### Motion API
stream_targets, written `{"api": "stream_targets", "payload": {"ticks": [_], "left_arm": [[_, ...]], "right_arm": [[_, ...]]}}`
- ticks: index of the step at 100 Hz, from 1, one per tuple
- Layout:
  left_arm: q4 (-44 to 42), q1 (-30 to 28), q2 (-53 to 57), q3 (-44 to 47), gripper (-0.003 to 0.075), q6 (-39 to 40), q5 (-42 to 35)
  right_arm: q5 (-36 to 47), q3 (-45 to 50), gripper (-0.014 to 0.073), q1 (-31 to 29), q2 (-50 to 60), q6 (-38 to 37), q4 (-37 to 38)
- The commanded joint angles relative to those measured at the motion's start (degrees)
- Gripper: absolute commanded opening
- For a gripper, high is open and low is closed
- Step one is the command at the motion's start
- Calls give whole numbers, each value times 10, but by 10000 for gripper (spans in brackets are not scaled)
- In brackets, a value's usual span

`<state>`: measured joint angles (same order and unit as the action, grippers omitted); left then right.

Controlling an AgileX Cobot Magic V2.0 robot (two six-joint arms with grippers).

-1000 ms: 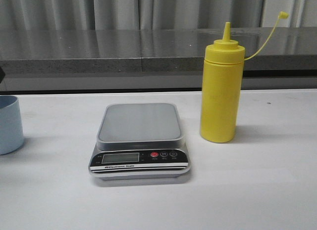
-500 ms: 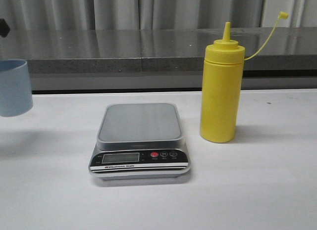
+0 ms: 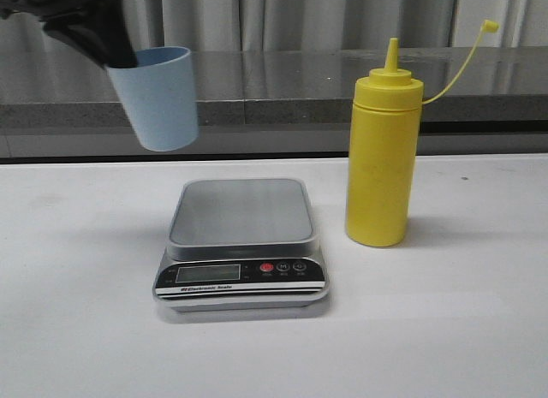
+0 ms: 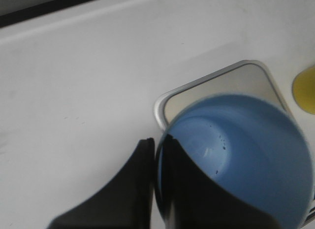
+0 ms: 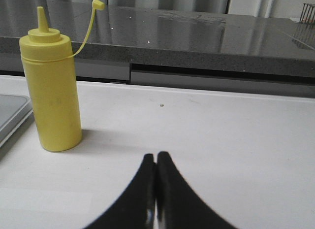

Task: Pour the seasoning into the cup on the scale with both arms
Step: 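Grasp the light-blue cup with the left gripper and lift it, then lower the held cup onto the scale platform with the left gripper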

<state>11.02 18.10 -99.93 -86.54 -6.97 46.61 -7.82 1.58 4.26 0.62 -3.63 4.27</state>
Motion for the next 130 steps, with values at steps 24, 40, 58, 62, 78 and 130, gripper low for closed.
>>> {"api": "stream_targets", "payload": {"ticks": [24,40,58,62,78,130], "left_arm": [[11,53,-51,-76,-20,2,-14],[11,62,-72,-76,-20,2,-15],[11,70,-86,-76,-20,2,-15],[11,71,-87,-76,-20,2,-15],[11,76,-87,-76,-20,2,-16],[6,76,-87,-76,-20,2,-12]], "right_arm": [[48,-12,-69,-3,11,5,2],[48,-12,-69,-3,11,5,2],[48,-12,-69,-3,11,5,2],[48,-12,-69,-3,11,5,2],[48,-12,-69,-3,11,5,2],[48,-12,-69,-3,11,5,2]]}}
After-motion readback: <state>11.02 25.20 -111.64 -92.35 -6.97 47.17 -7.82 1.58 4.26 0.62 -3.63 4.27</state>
